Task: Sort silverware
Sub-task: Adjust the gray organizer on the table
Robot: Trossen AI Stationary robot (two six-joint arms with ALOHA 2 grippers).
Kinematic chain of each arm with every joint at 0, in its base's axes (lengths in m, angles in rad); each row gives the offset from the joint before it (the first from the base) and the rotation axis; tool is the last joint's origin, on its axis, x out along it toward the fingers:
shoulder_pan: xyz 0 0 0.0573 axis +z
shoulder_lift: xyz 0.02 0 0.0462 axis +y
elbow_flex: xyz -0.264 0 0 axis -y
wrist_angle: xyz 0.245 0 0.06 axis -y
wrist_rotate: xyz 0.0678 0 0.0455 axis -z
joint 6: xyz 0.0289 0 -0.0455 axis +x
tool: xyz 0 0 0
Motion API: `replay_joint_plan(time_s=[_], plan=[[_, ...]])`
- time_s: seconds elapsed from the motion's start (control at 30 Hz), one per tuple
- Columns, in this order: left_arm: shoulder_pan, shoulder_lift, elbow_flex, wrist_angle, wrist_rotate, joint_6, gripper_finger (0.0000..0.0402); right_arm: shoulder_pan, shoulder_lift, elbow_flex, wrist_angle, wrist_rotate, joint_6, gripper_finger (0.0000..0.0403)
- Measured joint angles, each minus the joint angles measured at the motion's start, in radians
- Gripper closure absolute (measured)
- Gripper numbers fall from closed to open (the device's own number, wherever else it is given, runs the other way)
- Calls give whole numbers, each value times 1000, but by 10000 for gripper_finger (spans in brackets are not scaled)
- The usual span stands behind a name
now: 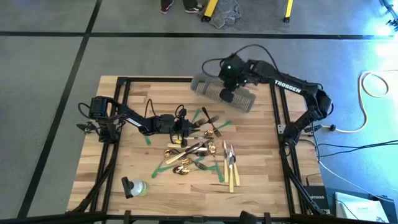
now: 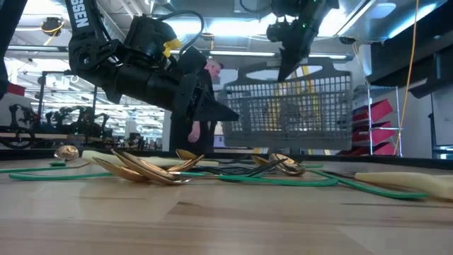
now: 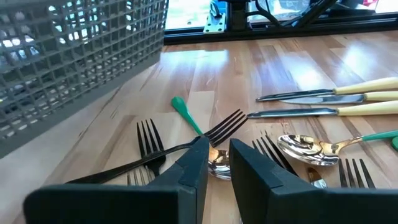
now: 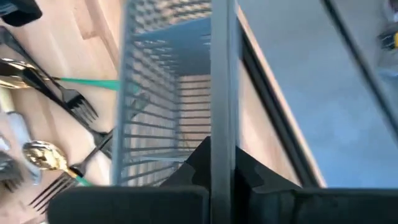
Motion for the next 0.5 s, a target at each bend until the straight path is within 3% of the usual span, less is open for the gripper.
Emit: replay_joint_plan(time_s=[0.1,0.5], plan=[[0,0,0,0,0,2,353,-67,1,-21,3,-108,-1,402],[0,0,0,-2,0,2,353,-206,1,-133,67,-291,-20,403]])
